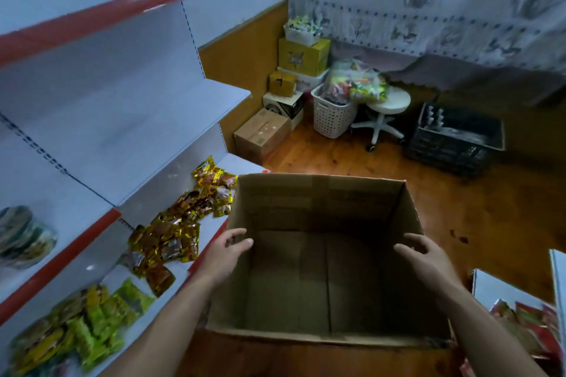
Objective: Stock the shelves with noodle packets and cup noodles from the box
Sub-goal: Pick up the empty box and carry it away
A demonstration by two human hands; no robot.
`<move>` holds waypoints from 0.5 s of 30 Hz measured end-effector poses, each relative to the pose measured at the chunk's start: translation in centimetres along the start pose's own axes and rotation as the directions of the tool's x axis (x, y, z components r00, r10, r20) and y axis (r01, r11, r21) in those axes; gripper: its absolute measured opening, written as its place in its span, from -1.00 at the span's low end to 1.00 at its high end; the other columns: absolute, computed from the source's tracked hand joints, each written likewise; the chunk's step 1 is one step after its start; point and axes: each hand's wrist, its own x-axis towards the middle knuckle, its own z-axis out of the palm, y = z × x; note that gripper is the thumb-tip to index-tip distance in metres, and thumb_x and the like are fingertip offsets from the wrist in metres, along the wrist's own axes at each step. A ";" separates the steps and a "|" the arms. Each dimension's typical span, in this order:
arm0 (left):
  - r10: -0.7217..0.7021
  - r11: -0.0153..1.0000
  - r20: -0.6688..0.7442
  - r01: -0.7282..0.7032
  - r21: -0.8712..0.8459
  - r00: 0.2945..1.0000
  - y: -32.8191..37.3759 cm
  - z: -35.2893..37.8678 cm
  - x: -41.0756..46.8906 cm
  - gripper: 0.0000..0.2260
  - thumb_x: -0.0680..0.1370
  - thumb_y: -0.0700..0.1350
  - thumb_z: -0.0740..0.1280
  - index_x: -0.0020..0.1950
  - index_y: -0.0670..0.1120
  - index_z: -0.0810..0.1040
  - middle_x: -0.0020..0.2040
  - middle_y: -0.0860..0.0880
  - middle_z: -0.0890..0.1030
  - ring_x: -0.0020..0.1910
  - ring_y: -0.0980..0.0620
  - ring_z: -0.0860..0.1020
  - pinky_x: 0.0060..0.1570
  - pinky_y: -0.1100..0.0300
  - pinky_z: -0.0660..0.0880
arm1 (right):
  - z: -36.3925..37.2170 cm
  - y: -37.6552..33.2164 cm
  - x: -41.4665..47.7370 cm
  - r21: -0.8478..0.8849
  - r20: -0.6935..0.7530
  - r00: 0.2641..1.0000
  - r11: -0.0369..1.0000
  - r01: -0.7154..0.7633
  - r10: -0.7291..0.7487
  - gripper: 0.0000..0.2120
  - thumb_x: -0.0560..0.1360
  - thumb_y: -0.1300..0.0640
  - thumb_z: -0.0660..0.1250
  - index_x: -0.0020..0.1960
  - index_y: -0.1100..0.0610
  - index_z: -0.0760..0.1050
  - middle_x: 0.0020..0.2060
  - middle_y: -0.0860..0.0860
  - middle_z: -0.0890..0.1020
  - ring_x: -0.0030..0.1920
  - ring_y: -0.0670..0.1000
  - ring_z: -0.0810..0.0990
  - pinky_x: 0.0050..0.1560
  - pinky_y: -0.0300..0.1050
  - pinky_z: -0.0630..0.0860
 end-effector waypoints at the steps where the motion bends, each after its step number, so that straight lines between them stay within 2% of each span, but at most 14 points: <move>1: 0.005 1.000 0.006 -0.005 0.000 1.000 1.0 0.7 0.9 -0.68 0.59 -0.07 0.35 0.35 -0.03 0.51 0.37 -0.14 0.47 0.37 -0.10 0.40 0.22 0.10 0.35 | -0.6 -0.3 1.1 0.007 -0.001 1.000 1.000 0.000 0.000 -0.54 0.59 0.15 0.31 0.46 0.13 0.34 0.44 0.20 0.35 0.42 0.19 0.35 0.30 0.11 0.37; 5: 0.003 1.000 0.015 -0.002 -0.028 1.000 4.2 2.8 5.6 -0.69 0.59 -0.08 0.35 0.33 -0.03 0.52 0.35 -0.13 0.48 0.37 -0.11 0.40 0.21 0.08 0.37 | -2.2 -2.2 6.3 0.015 -0.004 1.000 1.000 0.001 -0.001 -0.57 0.59 0.13 0.31 0.44 0.11 0.36 0.43 0.17 0.38 0.41 0.17 0.36 0.30 0.11 0.38; 9: -0.003 0.999 0.039 0.004 -0.037 0.999 7.2 4.5 12.0 -0.70 0.58 -0.11 0.37 0.32 -0.06 0.54 0.34 -0.16 0.50 0.37 -0.11 0.41 0.16 0.15 0.35 | -2.9 -5.2 12.6 0.002 -0.025 1.000 1.000 0.005 -0.005 -0.58 0.59 0.11 0.31 0.43 0.10 0.39 0.42 0.15 0.39 0.41 0.15 0.37 0.28 0.08 0.39; 15: 0.026 0.999 0.085 -0.022 -0.047 0.996 13.5 6.9 23.6 -0.70 0.59 -0.12 0.35 0.32 -0.08 0.54 0.35 -0.14 0.50 0.39 -0.09 0.40 0.18 0.18 0.31 | -3.8 -11.8 23.5 -0.028 -0.123 0.992 0.999 0.018 -0.021 -0.60 0.58 0.12 0.34 0.40 0.12 0.44 0.38 0.15 0.45 0.39 0.14 0.40 0.23 0.04 0.40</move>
